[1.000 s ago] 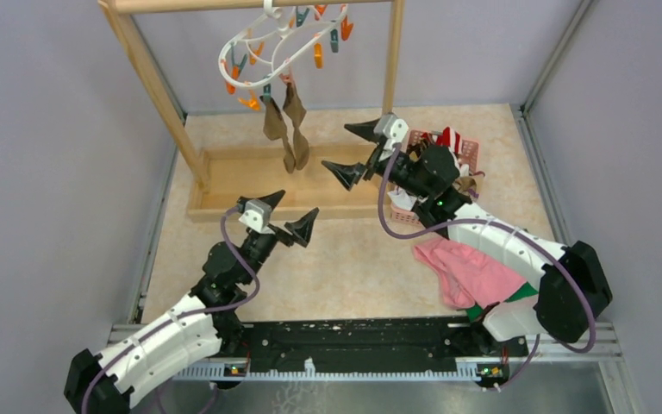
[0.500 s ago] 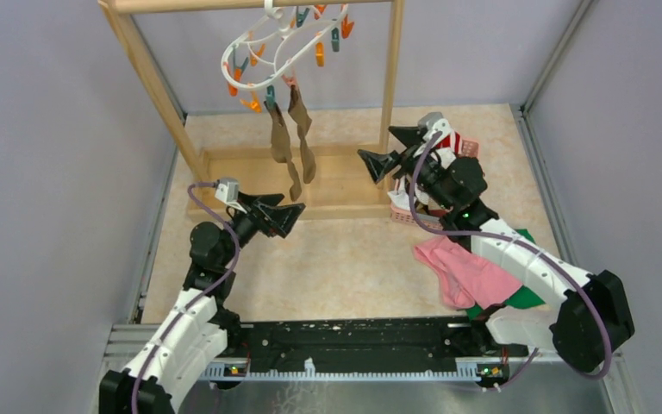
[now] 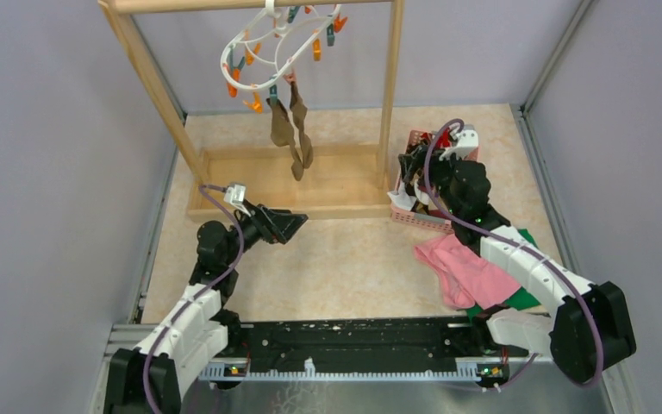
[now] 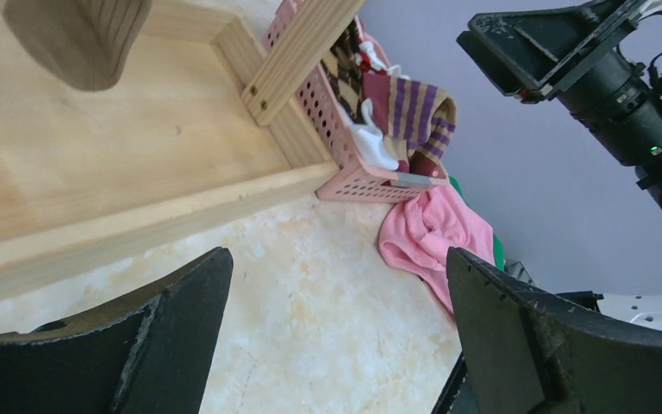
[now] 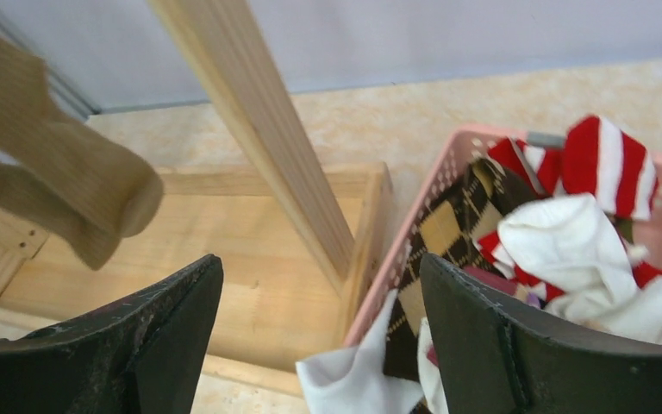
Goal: Clip the socks to the hanger
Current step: Clamp the sock onto the hanger.
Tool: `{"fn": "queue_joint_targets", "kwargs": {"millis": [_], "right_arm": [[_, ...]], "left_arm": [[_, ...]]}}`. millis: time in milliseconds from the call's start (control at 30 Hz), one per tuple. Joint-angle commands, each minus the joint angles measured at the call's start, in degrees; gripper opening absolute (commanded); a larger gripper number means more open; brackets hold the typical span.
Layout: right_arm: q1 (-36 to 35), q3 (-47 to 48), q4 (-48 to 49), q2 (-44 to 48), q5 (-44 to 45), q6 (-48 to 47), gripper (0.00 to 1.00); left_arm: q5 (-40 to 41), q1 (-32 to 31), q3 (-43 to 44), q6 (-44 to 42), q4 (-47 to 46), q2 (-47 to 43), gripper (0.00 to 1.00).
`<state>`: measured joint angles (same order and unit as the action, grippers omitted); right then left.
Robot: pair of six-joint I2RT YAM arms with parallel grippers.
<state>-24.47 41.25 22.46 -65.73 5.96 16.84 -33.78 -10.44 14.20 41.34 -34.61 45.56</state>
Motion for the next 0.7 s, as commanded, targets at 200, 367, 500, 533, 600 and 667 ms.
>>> {"fn": "queue_joint_targets", "kwargs": {"millis": [200, 367, 500, 533, 600, 667], "right_arm": [[0.7, 1.9, -19.6, 5.6, 17.7, 9.1, 0.76], [0.7, 1.6, -26.1, 6.4, 25.3, 12.7, 0.73], [0.7, 0.6, -26.3, 3.7, 27.7, 13.0, 0.65], [0.7, 0.4, -26.0, 2.6, 27.9, 13.2, 0.63], [0.9, 0.3, -25.6, 0.2, 28.3, 13.7, 0.63], [0.9, 0.4, -24.9, -2.2, 28.4, 13.8, 0.63]], "left_arm": [[-2.9, 0.3, 3.3, 10.9, -4.9, 12.0, 0.99], [-10.3, 0.3, 15.9, 5.6, 9.6, 18.6, 0.98], [-12.2, 0.3, 19.0, 0.3, 15.6, 22.2, 0.98], [-12.5, 0.3, 18.0, 1.0, 13.7, 22.5, 0.97], [-12.3, 0.3, 16.1, 1.9, 11.3, 23.1, 0.96], [-12.5, 0.3, 15.5, 1.5, 11.2, 23.6, 0.93]]}}
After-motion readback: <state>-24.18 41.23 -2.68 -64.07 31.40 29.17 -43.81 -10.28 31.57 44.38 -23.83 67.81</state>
